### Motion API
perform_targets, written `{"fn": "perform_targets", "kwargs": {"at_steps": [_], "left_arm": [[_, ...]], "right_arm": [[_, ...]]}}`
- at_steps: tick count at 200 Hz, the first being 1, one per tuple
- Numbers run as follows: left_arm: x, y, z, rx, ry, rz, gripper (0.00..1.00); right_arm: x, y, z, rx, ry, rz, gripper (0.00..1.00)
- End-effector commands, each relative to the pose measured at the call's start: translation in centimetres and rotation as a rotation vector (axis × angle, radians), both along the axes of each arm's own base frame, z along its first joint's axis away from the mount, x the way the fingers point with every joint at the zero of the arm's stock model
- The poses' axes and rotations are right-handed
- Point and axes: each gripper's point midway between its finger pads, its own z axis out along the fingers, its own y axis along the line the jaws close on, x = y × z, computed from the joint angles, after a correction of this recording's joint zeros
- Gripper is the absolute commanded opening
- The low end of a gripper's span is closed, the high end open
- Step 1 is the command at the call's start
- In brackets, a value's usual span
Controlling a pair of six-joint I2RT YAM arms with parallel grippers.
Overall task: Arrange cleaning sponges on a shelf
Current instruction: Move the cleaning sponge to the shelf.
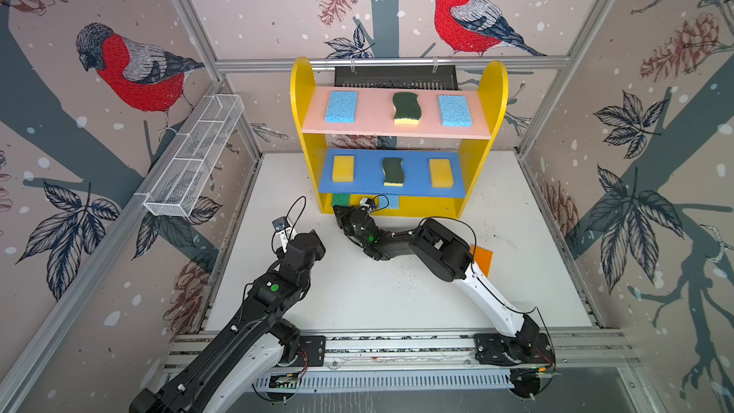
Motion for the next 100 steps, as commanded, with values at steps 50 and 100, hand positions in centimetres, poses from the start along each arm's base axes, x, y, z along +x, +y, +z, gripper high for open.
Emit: {"fn": "perform_targets", "kwargs": {"at_steps": [50,100], "left_arm": [[0.0,0.2,-0.3,0.006,0.002,0.014,0.72],[0.1,0.2,-0.3,0.007,0.003,0.014,0.72]], "right_arm": [[-0.8,-2.5,-7.9,-0.222,0.162,-0.009,0.14],[-0.5,-3.3,-7.6,-0.222,0.161,-0.023,0.14]]}}
